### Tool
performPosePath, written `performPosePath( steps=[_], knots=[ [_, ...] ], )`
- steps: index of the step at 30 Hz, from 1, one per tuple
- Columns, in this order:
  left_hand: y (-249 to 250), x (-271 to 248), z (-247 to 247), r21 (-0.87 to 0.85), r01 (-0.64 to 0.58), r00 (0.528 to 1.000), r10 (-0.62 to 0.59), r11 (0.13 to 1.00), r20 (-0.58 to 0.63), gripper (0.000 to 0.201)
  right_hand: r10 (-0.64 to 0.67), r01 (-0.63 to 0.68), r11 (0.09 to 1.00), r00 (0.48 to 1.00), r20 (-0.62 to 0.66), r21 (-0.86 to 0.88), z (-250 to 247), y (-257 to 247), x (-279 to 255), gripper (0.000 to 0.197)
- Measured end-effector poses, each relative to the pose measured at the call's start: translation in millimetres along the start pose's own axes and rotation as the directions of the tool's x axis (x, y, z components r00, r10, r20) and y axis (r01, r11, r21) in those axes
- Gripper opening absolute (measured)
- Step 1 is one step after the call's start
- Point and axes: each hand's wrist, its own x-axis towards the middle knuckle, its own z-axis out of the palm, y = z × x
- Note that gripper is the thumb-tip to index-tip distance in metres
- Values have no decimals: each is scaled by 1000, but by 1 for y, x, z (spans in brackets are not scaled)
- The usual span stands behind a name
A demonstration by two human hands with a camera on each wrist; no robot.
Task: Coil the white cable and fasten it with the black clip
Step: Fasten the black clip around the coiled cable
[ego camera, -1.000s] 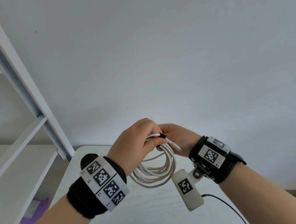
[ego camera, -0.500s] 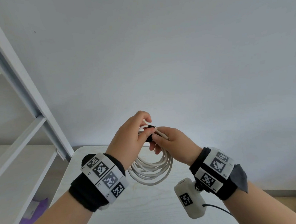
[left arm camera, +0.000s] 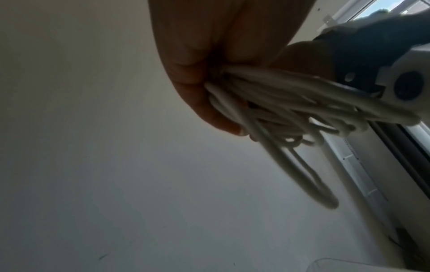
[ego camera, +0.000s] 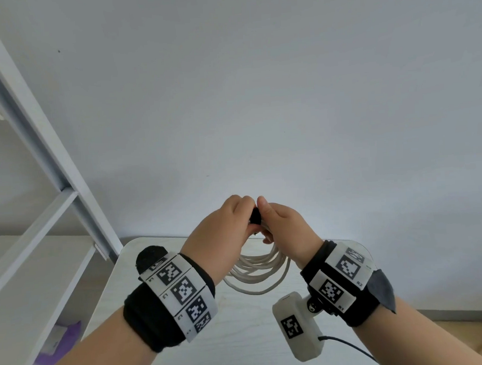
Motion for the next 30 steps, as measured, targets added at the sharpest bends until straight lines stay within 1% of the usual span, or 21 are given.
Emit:
performPosePath(
  steps=[2, 4, 5, 6, 7, 8, 10, 12, 13, 14, 16, 18, 20, 22, 24, 25, 28, 30],
  knots=[
    [-2, 2, 4, 42, 0, 999, -2, 999, 34, 19, -2, 3, 999, 999, 34, -38, 0, 0, 1, 49],
    [-5, 4, 7, 27, 27, 996, -29, 999, 82, 17, 12, -6, 994, 998, 55, -108, 0, 2, 1, 50],
    [-7, 5, 6, -5, 51, 993, -50, 999, 107, 17, 28, -18, 990, 998, 63, -143, -1, 4, 1, 47],
    [-9, 6, 6, -37, 79, 988, -74, 996, 133, 18, 33, -24, 989, 997, 63, -146, -1, 5, 0, 38],
    [-11, 7, 5, -62, 105, 983, -94, 993, 158, 20, 27, -20, 993, 998, 59, -119, -2, 7, -1, 24],
    [-13, 7, 6, -72, 122, 977, -108, 990, 182, 21, 26, -21, 995, 998, 56, -99, -3, 8, -1, 18],
    [-17, 8, 8, -67, 117, 970, -100, 991, 220, 22, 29, -22, 993, 998, 59, -118, -5, 9, 0, 24],
    [-21, 8, 11, -68, 76, 962, -55, 995, 269, 21, 57, -48, 990, 996, 65, -136, -5, 8, 1, 14],
    [-23, 8, 12, -68, 57, 954, -34, 996, 299, 21, 82, -73, 992, 994, 79, -104, -5, 10, 1, 12],
    [-25, 9, 14, -62, 42, 942, -19, 997, 334, 21, 124, -120, 992, 987, 98, -44, -6, 12, 1, 15],
    [-29, 10, 16, -49, 24, 918, -3, 998, 397, 23, 227, -247, 962, 960, 163, 116, -6, 19, 1, 13],
    [-35, 9, 20, -73, 29, 916, 2, 997, 400, 24, 270, -307, 929, 944, 189, 209, -6, 29, 4, 16],
    [-38, 6, 25, -121, 53, 928, -4, 991, 374, 27, 278, -310, 923, 947, 164, 227, -5, 37, 7, 17],
    [-39, 1, 29, -160, 65, 922, 2, 985, 387, 36, 283, -308, 922, 950, 134, 233, -3, 44, 11, 18],
    [-39, -3, 33, -173, 51, 912, 25, 984, 408, 47, 296, -318, 912, 947, 121, 260, -2, 50, 13, 18],
    [-39, -4, 35, -172, 49, 914, 26, 984, 406, 48, 303, -327, 903, 945, 126, 279, -1, 53, 13, 18],
    [-44, -3, 43, -188, 94, 929, -18, 978, 370, 30, 337, -368, 869, 929, 151, 330, 4, 61, 13, 16],
    [-49, -4, 52, -218, 129, 923, -38, 967, 382, 22, 355, -388, 858, 922, 157, 338, 8, 68, 13, 14]
  ],
)
